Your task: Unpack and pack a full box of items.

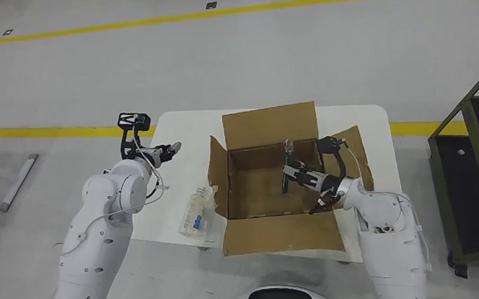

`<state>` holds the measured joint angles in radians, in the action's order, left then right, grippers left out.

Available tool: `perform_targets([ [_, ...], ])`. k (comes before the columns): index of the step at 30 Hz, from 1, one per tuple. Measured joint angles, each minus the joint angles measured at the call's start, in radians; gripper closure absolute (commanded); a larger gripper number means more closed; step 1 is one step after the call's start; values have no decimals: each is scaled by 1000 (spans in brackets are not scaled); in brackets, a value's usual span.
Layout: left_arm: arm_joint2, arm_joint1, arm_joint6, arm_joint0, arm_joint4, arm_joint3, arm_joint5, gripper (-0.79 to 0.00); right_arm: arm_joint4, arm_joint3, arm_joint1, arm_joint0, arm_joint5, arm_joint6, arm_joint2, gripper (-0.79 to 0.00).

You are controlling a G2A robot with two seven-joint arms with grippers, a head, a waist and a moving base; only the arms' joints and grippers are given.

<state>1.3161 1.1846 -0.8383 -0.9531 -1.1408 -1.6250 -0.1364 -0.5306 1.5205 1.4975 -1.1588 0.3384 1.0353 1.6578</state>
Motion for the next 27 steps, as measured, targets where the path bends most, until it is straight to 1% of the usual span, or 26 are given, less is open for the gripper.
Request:
perform_targets([
  [15,0,0,0,0,0,0,0,-785,11,-1,0,1,3,-4,-2,0],
  [18,0,0,0,0,0,0,0,-785,23,63,-7,-16,31,-44,3,0],
  [21,0,0,0,0,0,0,0,-785,37,159,-18,-41,52,-75,32,0],
  [24,0,0,0,0,0,0,0,-785,74,269,-28,-77,66,-106,78,0],
  [27,0,0,0,0,0,0,0,-785,130,373,-38,-120,65,-144,149,0],
])
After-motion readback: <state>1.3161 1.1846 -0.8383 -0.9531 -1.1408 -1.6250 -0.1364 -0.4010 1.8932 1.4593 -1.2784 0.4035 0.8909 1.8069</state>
